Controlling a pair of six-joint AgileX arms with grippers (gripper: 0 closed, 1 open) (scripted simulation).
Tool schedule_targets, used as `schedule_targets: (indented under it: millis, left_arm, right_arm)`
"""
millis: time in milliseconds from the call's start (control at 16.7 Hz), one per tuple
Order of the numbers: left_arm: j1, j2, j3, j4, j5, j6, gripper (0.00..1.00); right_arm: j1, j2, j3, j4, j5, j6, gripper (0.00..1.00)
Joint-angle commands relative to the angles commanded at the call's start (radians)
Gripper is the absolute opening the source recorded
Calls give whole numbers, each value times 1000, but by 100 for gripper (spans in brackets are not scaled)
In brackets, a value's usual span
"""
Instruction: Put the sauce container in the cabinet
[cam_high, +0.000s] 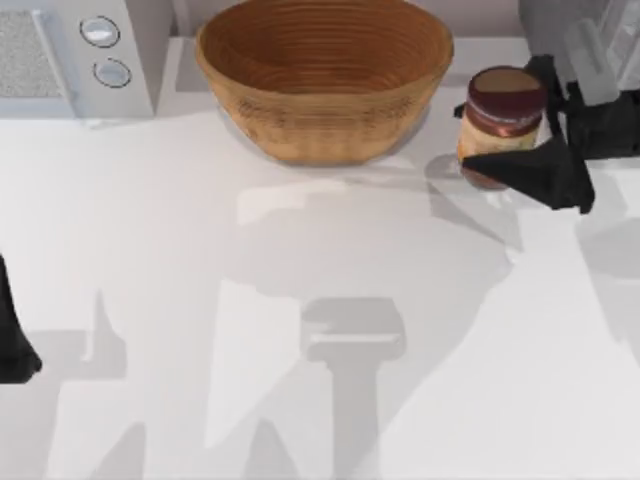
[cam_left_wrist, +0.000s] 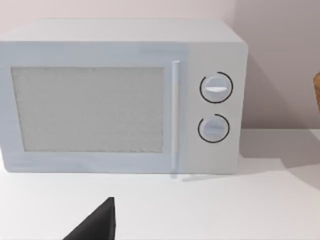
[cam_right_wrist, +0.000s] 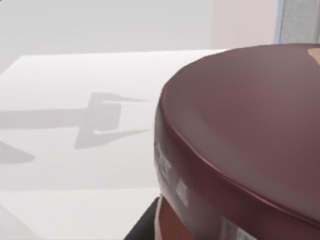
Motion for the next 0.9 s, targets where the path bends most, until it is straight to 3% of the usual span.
schedule_targets:
  millis: [540,720,900]
  left_arm:
    - [0,0,0,0,0,0,100]
    - [0,0,0,0,0,0,100]
    - [0,0,0,0,0,0,100]
  right_arm:
    - [-2,-48,14,-48,4,-8,0]
    - [-17,-31,-13,-60,9,-86,0]
    - [-42,-27,-64,-78,29,-252,0]
